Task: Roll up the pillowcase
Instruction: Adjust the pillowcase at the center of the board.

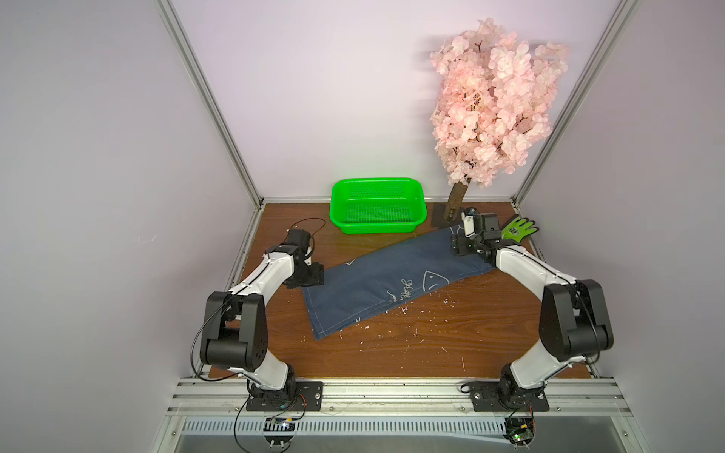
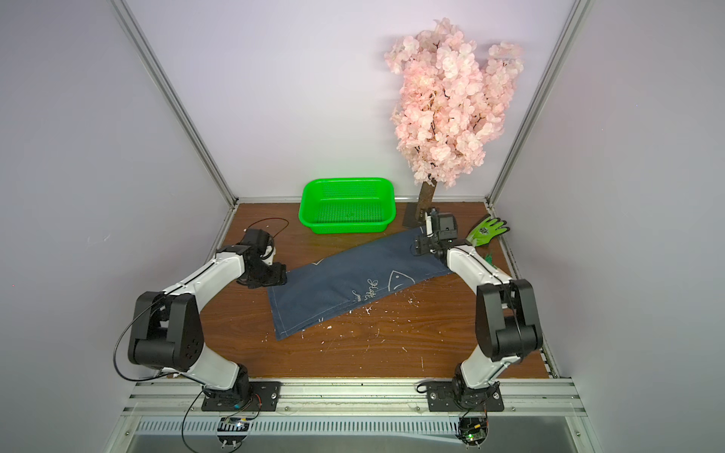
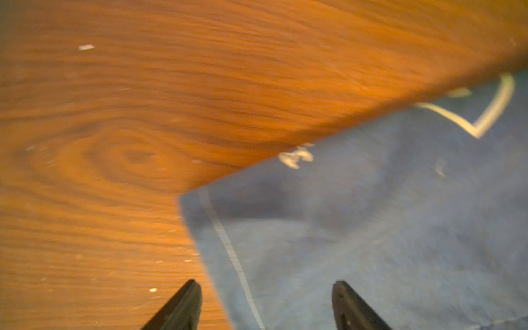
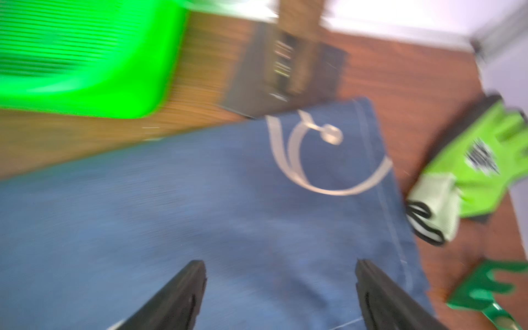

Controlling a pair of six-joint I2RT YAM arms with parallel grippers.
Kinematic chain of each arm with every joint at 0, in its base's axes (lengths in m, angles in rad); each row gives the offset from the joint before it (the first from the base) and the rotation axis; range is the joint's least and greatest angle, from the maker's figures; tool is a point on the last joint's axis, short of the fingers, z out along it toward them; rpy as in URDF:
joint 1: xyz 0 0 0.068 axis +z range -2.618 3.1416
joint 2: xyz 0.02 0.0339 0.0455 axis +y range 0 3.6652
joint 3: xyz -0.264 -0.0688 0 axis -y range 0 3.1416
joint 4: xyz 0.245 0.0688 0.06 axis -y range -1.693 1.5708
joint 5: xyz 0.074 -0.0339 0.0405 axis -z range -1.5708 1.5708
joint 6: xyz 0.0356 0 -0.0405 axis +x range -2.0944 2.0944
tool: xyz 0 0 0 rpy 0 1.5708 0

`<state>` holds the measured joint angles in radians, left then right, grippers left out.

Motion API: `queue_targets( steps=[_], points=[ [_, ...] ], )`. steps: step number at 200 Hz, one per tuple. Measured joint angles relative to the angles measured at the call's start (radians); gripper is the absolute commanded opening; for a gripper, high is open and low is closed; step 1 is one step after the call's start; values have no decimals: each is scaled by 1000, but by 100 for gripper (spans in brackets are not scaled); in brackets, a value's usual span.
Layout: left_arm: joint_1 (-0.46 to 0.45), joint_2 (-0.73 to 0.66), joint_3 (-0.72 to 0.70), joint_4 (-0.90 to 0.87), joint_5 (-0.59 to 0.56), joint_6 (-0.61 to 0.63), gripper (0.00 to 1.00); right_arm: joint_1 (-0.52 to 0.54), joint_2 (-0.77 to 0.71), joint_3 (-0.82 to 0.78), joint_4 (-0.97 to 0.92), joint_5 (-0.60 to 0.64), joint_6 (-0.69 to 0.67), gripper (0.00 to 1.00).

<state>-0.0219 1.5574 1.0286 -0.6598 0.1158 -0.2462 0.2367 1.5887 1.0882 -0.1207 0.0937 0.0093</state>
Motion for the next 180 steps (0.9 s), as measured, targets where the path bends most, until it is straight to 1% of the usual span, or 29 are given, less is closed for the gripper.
queue_targets(
  steps=[17, 31, 49, 69, 97, 117, 143, 180],
  points=[
    [87, -1, 0, 14, 43, 16, 77, 115, -55, -20, -2, -26, 18, 98],
    [122, 0, -1, 29, 75, 27, 77, 220, -71, -23, -8, -31, 48, 98],
    [129, 8, -13, 69, 129, 37, 78, 364, -70, -23, -10, -40, 108, 98],
    [130, 31, -51, 104, 154, 45, 77, 515, -48, -12, -19, -38, 161, 98],
    [143, 53, -112, 141, 180, 49, 74, 697, 39, 67, -50, -22, 210, 97],
    [145, 66, -122, 156, 185, 57, 71, 807, 110, 138, -58, -12, 232, 96],
    [145, 74, -123, 194, 176, 63, 62, 940, 223, 259, -71, 17, 250, 95],
    [146, 109, -103, 229, 180, 64, 45, 1056, 387, 409, -83, 36, 287, 92]
  ],
)
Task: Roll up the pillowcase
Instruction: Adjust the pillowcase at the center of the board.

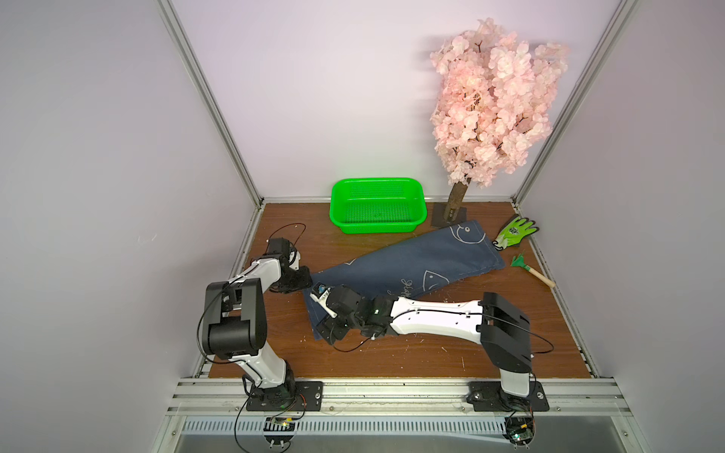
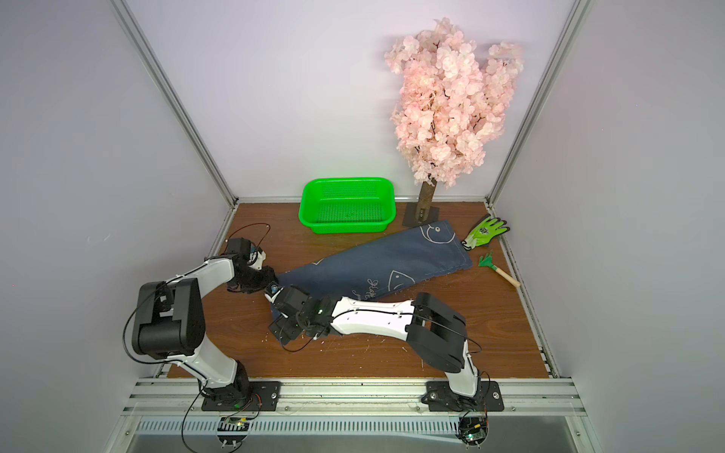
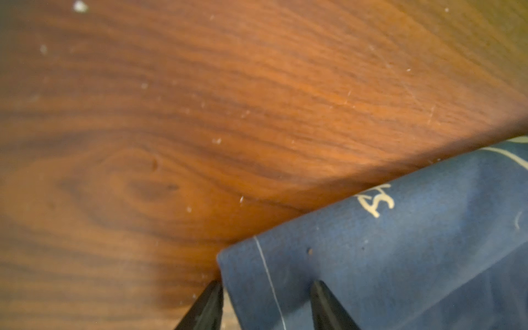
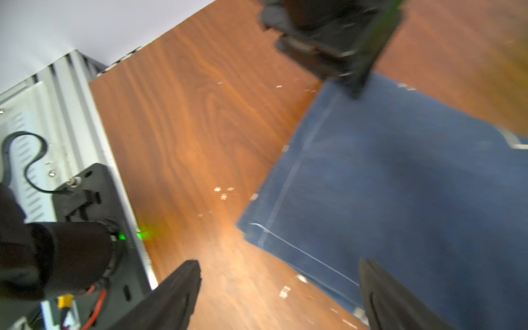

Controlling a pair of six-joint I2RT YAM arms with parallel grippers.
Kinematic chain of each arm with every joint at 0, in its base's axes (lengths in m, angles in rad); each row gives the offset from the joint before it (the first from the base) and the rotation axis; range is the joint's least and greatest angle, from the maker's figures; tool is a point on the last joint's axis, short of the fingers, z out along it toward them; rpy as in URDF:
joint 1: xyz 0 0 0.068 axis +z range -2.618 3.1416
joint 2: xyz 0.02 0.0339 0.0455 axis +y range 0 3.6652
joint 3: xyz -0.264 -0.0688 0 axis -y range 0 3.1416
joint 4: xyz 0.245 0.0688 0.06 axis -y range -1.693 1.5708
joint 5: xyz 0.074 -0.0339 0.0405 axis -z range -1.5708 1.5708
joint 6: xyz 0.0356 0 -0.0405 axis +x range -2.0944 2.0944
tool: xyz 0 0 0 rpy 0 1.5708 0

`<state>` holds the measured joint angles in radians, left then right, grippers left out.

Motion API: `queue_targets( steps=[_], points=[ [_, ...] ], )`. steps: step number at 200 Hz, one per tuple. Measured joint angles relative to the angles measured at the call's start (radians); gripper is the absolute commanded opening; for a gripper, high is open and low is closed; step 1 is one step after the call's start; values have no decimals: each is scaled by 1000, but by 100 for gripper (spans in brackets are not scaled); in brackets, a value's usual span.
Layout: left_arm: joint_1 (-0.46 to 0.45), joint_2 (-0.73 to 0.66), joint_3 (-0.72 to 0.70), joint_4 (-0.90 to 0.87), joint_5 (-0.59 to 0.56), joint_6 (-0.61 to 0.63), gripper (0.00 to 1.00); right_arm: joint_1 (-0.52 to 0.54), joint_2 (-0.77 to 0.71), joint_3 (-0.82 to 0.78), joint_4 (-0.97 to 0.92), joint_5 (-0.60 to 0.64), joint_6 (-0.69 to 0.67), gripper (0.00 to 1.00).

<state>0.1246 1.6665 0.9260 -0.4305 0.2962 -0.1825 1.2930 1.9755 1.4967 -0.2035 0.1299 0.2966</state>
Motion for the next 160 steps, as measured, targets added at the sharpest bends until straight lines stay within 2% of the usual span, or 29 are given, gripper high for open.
queue_targets(
  steps=[65, 107, 137, 160],
  points=[
    [0, 48, 43, 12, 10, 4, 27, 70, 285, 274, -135, 114, 61, 85],
    [0, 60, 50, 12, 15, 2, 20, 87, 402, 409, -227, 197, 95, 81],
    [-4, 60, 51, 12, 13, 3, 20, 89, 463, 513, -269, 236, 113, 72],
    [-5, 60, 51, 12, 8, 8, 17, 95, 469, 524, -286, 252, 131, 63]
  ],
)
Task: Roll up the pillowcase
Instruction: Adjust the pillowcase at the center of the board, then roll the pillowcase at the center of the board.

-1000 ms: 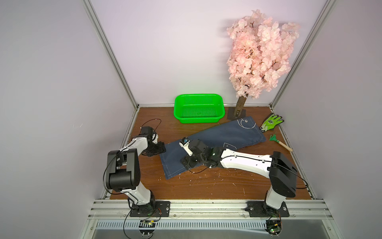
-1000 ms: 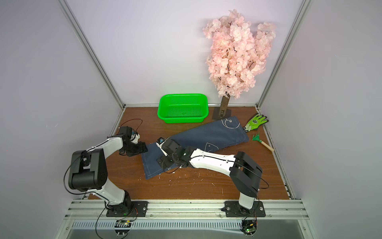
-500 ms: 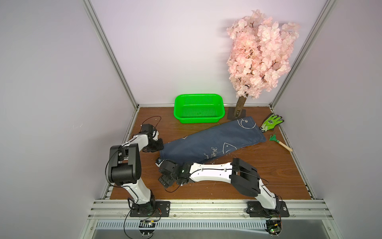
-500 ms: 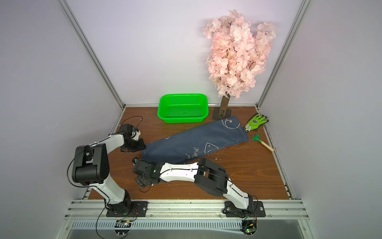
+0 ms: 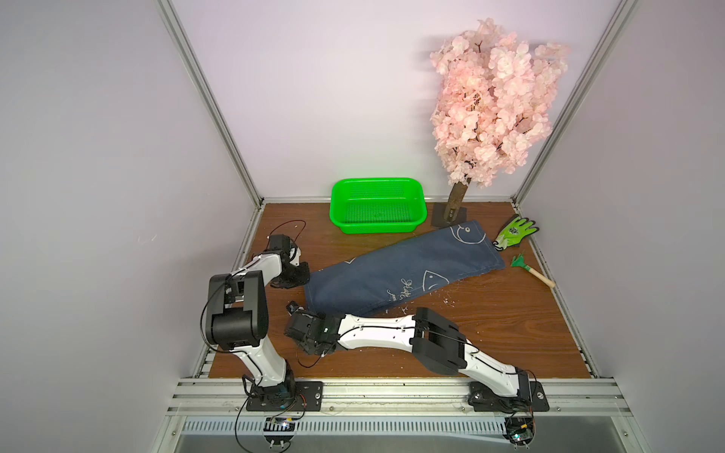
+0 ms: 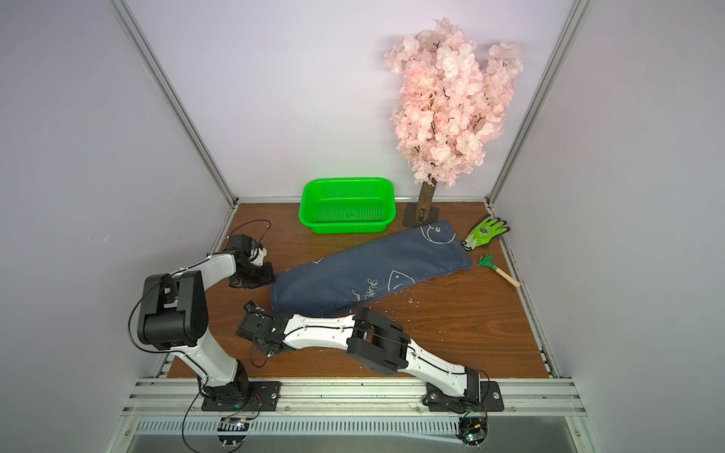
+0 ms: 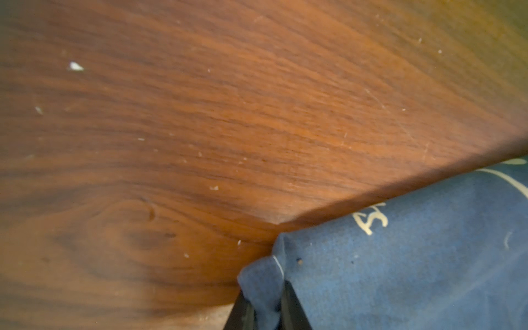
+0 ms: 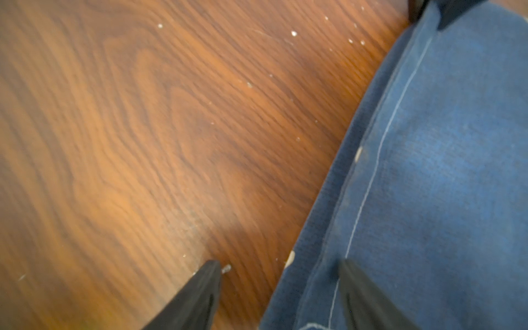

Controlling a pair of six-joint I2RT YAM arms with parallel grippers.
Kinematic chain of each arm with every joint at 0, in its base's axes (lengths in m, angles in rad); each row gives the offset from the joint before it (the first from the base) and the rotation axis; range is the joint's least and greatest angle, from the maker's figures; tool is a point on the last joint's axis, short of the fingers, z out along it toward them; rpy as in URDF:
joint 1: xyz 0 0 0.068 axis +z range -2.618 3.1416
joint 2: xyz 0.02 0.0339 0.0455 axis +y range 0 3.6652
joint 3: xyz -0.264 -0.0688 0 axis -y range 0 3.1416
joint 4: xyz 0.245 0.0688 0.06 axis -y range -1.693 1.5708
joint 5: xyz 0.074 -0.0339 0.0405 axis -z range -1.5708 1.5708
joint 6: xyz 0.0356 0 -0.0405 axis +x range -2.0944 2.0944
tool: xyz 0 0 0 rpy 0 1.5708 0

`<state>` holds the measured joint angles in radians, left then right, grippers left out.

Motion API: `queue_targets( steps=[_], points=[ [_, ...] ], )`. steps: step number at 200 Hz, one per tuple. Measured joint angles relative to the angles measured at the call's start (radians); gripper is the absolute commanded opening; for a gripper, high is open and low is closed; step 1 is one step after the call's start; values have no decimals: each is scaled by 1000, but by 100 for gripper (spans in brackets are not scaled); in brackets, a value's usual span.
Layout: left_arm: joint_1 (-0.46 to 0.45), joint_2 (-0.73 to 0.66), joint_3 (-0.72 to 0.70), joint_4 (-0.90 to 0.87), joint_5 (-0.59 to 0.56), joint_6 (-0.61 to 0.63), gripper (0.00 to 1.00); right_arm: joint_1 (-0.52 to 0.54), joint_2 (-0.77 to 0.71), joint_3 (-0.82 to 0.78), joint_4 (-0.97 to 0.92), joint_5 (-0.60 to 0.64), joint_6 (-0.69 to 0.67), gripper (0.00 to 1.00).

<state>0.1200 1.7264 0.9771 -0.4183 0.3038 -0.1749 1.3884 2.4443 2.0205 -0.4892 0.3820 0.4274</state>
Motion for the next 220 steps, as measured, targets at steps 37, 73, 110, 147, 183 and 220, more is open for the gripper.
queue_targets(
  steps=[37, 73, 110, 147, 183, 220],
  points=[
    [-2, -1, -1, 0, -13, 13, 14, 6, -13, -41, -3, 35, 50, 54],
    [-29, -4, -2, -2, -38, 24, 8, 11, -30, -65, -13, 76, 68, 42],
    [-37, -9, -4, -7, -49, 27, 4, 4, -45, -103, 11, 82, 77, 21],
    [-44, -10, 0, -18, -64, 27, 1, -10, -50, -100, 26, 48, 69, 1],
    [-58, -14, 10, -57, -97, 27, 1, -23, -66, -114, 47, -31, 75, 0],
    [-80, -16, 43, -100, -129, 25, 1, -47, -116, -200, 124, -150, 110, 0]
  ],
)
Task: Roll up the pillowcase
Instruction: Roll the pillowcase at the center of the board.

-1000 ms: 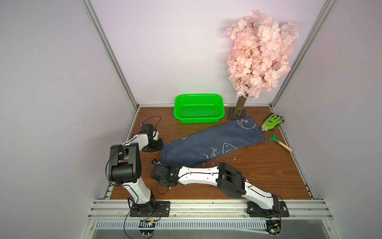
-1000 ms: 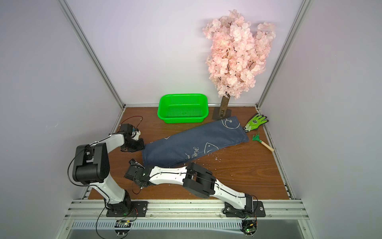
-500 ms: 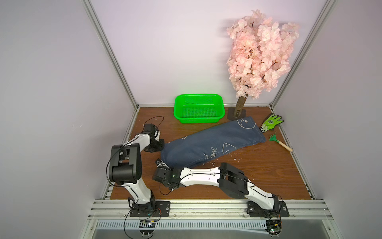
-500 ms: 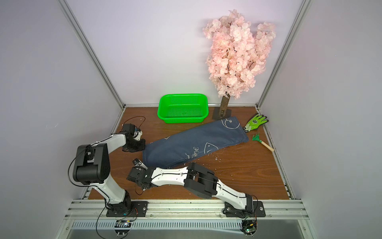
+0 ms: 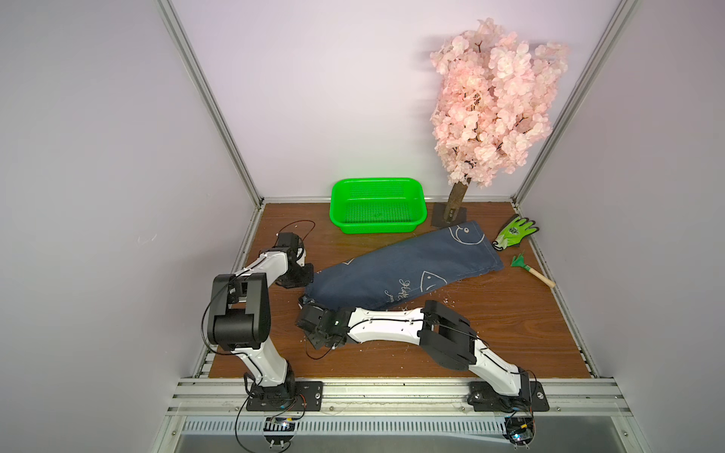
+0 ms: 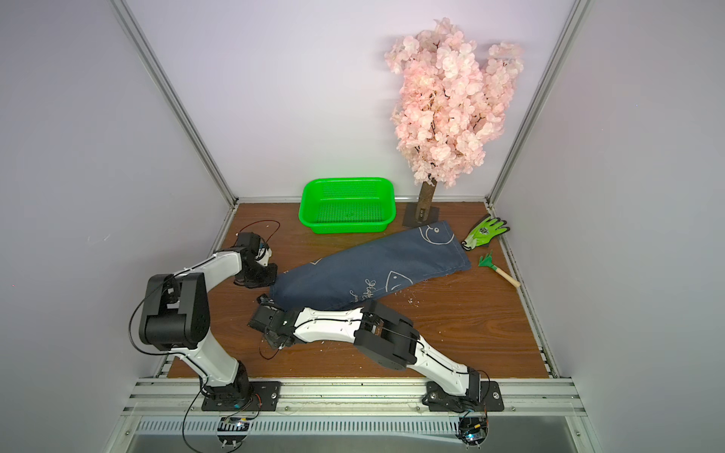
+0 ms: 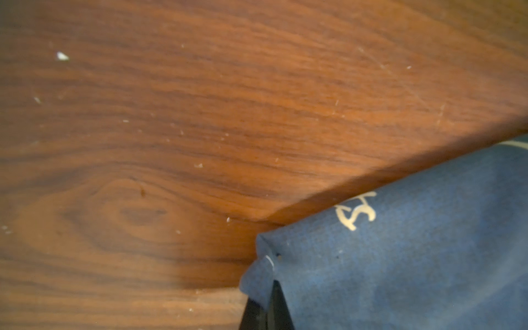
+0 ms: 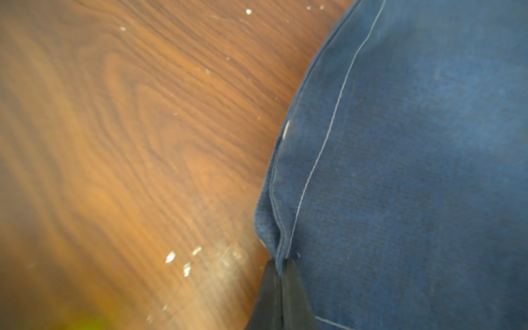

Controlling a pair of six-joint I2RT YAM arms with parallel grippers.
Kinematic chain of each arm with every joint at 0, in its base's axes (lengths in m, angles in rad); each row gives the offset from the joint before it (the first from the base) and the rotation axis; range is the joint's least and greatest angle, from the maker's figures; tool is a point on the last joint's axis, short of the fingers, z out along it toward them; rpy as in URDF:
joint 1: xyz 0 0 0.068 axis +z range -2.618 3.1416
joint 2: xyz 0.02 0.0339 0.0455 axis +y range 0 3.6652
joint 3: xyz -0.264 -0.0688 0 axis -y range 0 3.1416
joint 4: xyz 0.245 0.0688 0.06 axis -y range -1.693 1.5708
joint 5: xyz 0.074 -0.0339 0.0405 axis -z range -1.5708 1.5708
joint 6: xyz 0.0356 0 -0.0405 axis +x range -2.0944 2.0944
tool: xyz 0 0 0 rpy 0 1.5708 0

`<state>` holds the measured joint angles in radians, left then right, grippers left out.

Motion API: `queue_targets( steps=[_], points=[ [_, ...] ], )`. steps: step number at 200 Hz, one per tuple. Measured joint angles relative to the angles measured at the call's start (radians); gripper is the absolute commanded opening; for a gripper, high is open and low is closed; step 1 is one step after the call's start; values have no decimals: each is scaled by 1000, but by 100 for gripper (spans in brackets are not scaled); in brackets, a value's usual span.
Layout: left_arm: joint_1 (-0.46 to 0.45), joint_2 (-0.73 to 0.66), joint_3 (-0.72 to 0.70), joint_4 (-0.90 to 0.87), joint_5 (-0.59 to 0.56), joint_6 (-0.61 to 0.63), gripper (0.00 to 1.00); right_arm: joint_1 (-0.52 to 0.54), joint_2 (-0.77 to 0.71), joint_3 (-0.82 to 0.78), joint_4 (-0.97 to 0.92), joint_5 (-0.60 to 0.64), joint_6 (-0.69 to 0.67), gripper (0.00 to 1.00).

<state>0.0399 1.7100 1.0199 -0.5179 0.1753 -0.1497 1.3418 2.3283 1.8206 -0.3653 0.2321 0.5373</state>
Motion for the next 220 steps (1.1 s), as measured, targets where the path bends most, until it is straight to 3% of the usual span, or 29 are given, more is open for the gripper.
queue_targets(
  steps=[57, 136, 220],
  points=[
    [-59, 0, 72, -76, -34, -16, 1, -61, -187, -269, 193, -128, 99, 0],
    [-169, 69, 240, -148, -89, -53, 1, -139, -313, -467, 381, -199, 179, 0],
    [-214, 159, 318, -174, -94, -82, 6, -201, -368, -614, 490, -243, 249, 0]
  ],
)
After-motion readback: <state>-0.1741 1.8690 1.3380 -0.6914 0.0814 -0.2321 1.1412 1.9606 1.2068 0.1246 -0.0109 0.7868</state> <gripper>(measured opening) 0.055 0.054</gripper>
